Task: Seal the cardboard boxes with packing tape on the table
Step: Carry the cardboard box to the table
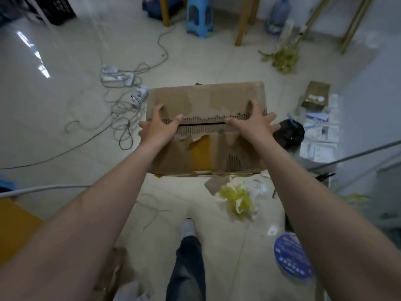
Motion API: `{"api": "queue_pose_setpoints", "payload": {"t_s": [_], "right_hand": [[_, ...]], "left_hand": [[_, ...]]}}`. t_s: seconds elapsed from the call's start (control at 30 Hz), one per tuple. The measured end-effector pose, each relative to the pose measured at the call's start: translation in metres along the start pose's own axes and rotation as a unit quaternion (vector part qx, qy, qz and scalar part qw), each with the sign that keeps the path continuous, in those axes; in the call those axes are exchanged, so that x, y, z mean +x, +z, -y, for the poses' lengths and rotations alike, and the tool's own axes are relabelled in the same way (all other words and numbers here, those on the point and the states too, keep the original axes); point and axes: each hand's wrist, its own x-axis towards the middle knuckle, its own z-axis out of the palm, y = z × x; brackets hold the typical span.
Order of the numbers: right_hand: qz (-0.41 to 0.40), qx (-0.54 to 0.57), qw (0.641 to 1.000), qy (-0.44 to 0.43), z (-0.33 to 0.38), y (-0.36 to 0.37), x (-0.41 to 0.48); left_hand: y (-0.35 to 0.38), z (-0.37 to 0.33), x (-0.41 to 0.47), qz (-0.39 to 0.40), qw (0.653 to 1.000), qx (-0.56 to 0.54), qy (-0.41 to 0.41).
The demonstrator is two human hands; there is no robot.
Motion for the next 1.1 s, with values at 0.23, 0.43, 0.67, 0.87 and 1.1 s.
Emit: {"api": "queue_pose_setpoints", "payload": {"t_s": [0.23,0.43,0.67,0.87,1.1], "right_hand": [[0.006,-0.029,0.999,-0.042,0.15,0.0,0.097],[0.013,-0.024,0.998,-0.053,0.247,-0.002,0.177],[0.014,-0.016,0.999,-0.041,0.31,0.003,0.295],[0.035,-0.03,0.998,-0.033,0.357,0.016,0.449],[0.07,0.002,0.998,-0.009,0.438,0.012,0.638]], "left_hand": [[-0.089,-0.069,0.128,-0.043,0.999,-0.019,0.001],[-0.142,-0.126,0.22,-0.067,0.998,0.007,0.011],[-0.145,-0.187,0.355,-0.057,0.998,0.031,0.012],[-0.122,-0.258,0.5,-0.054,0.997,0.055,0.007],[-0.117,-0.362,0.672,-0.034,0.999,0.039,-0.004]]}}
